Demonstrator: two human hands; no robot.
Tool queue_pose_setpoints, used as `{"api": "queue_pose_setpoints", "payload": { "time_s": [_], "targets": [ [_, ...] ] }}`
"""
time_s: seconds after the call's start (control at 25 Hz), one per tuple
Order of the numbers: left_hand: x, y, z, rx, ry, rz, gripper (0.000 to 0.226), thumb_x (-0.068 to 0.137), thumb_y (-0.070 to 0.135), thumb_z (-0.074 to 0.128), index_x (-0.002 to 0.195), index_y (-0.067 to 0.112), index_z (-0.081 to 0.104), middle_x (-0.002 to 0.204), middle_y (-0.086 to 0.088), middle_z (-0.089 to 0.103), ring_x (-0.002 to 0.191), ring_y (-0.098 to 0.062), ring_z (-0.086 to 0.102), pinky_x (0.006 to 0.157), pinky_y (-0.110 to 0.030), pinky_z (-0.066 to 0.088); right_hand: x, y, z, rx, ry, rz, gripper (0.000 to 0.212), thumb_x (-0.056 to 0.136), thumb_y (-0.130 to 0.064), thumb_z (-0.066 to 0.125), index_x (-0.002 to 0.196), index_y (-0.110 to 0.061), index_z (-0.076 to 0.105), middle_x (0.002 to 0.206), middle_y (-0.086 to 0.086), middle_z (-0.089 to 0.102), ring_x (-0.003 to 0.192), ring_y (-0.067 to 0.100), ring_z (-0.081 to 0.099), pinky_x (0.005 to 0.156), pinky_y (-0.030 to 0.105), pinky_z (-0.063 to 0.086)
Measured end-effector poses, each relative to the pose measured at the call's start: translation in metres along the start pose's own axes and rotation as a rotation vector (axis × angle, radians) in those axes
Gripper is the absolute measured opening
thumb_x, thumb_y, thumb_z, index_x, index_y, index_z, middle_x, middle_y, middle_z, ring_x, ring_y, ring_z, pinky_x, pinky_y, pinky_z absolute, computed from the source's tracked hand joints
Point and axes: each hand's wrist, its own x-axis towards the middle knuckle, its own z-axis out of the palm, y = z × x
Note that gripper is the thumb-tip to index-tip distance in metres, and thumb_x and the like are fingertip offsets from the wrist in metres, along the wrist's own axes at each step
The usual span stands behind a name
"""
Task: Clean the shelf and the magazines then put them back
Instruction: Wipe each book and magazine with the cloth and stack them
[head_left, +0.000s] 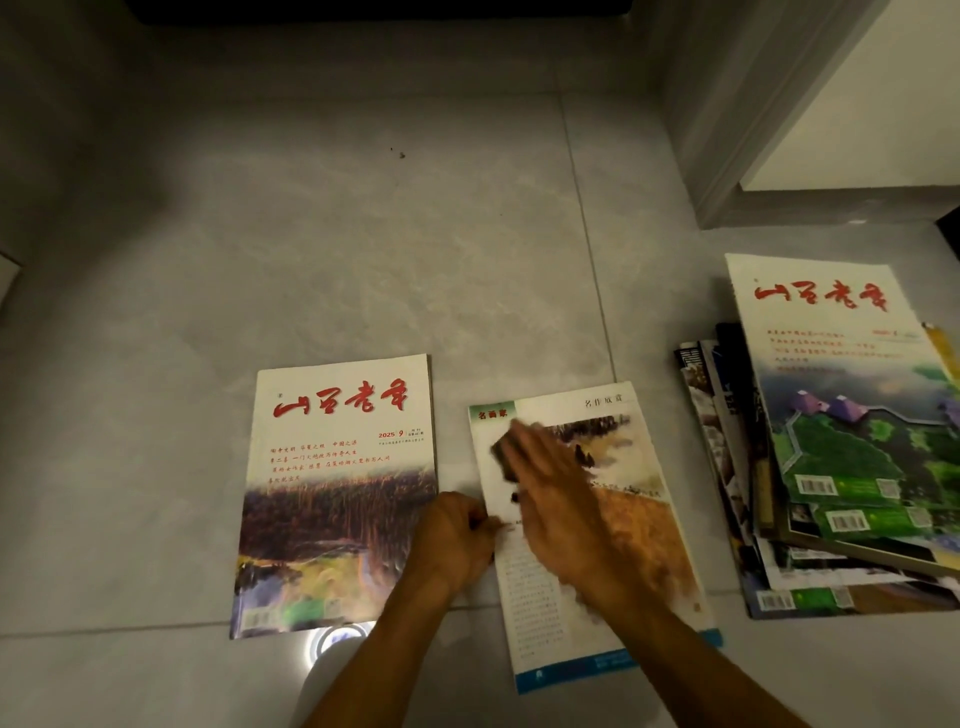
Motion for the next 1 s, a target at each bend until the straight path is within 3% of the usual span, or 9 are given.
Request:
{"api": "queue_pose_setpoints", "payload": {
  "time_s": [0.08, 0.12, 0.28, 0.4, 0.56, 0.68, 0.8, 0.92, 1.0],
  "targets": [
    [0.000, 0.000, 0.001, -0.012, 0.005, 0.002, 0.020, 0.091, 0.016, 0.064, 0.074, 0.008, 0.070, 0.067, -0.003, 0.070, 0.061, -0.015, 0.067, 0.066, -0.034, 0.060, -0.008, -0.001, -0.009, -0.036, -0.170, -0.346, 0.075, 0.086, -0.002, 0.058, 0.150, -0.025, 0.027, 0.160, -0.001, 0.017, 0.148, 0.021, 0.010, 0.120, 0.044, 0.014],
    [0.000, -0.001, 0.002, -0.014, 0.007, -0.015, 0.019, 0.091, 0.017, 0.064, 0.077, 0.008, 0.071, 0.071, -0.003, 0.071, 0.065, -0.015, 0.069, 0.069, -0.036, 0.060, 0.001, 0.011, -0.019, -0.082, -0.167, -0.367, 0.074, 0.085, -0.001, 0.057, 0.149, -0.026, 0.030, 0.159, -0.002, 0.020, 0.148, 0.022, 0.011, 0.120, 0.045, 0.012],
    [0.001, 0.000, 0.002, -0.021, 0.002, -0.028, 0.016, 0.092, 0.020, 0.063, 0.084, 0.009, 0.073, 0.083, -0.004, 0.074, 0.074, -0.016, 0.071, 0.074, -0.037, 0.060, 0.042, 0.024, -0.029, -0.047, 0.092, 0.144, 0.059, 0.087, -0.006, 0.060, 0.142, -0.021, 0.046, 0.154, 0.001, 0.035, 0.146, 0.030, 0.016, 0.118, 0.052, 0.007],
    [-0.002, 0.004, 0.000, 0.012, 0.008, -0.012, 0.024, 0.092, 0.021, 0.063, 0.071, 0.010, 0.069, 0.070, -0.004, 0.070, 0.064, -0.016, 0.067, 0.068, -0.033, 0.059, -0.008, 0.005, -0.005, 0.001, 0.037, -0.104, 0.064, 0.078, -0.002, 0.063, 0.137, -0.024, 0.050, 0.149, -0.005, 0.042, 0.137, 0.024, 0.033, 0.113, 0.045, 0.028],
    [-0.003, 0.001, 0.000, 0.059, 0.033, 0.020, 0.018, 0.092, 0.021, 0.063, 0.080, 0.010, 0.071, 0.079, -0.001, 0.071, 0.069, -0.012, 0.067, 0.068, -0.026, 0.057, -0.135, 0.009, 0.020, -0.120, 0.010, -0.368, 0.038, 0.089, -0.026, 0.059, 0.125, -0.036, 0.059, 0.140, -0.018, 0.049, 0.124, 0.017, 0.045, 0.114, 0.039, 0.020],
    [-0.005, -0.001, 0.003, 0.073, 0.035, 0.036, 0.016, 0.092, 0.021, 0.063, 0.085, 0.010, 0.072, 0.085, -0.002, 0.072, 0.074, -0.012, 0.068, 0.073, -0.027, 0.058, -0.129, 0.017, 0.003, -0.232, -0.087, -0.476, 0.054, 0.076, -0.030, 0.072, 0.126, -0.042, 0.056, 0.143, -0.014, 0.045, 0.129, 0.023, 0.040, 0.111, 0.049, 0.021],
    [-0.009, 0.002, 0.003, 0.077, 0.034, 0.027, 0.015, 0.093, 0.023, 0.062, 0.088, 0.013, 0.071, 0.087, 0.001, 0.071, 0.077, -0.011, 0.067, 0.079, -0.028, 0.057, -0.033, 0.025, -0.020, -0.239, -0.001, -0.207, 0.075, 0.060, -0.024, 0.084, 0.128, -0.039, 0.056, 0.139, 0.001, 0.047, 0.127, 0.034, 0.041, 0.104, 0.053, 0.027],
    [-0.010, 0.003, 0.002, 0.044, 0.039, 0.014, 0.013, 0.093, 0.024, 0.062, 0.089, 0.015, 0.069, 0.090, 0.003, 0.069, 0.080, -0.012, 0.068, 0.081, -0.029, 0.058, 0.049, 0.015, -0.032, -0.185, 0.140, 0.059, 0.055, 0.069, -0.010, 0.081, 0.119, -0.027, 0.065, 0.116, 0.002, 0.064, 0.110, 0.031, 0.055, 0.095, 0.050, 0.036],
    [-0.010, 0.003, 0.001, 0.046, 0.041, 0.014, 0.013, 0.093, 0.023, 0.062, 0.083, 0.016, 0.069, 0.084, 0.004, 0.068, 0.076, -0.011, 0.068, 0.079, -0.028, 0.058, 0.045, 0.004, -0.027, -0.063, 0.135, 0.046, 0.050, 0.073, -0.001, 0.073, 0.117, -0.024, 0.066, 0.114, 0.000, 0.067, 0.109, 0.028, 0.056, 0.094, 0.048, 0.040]
  ]
}}
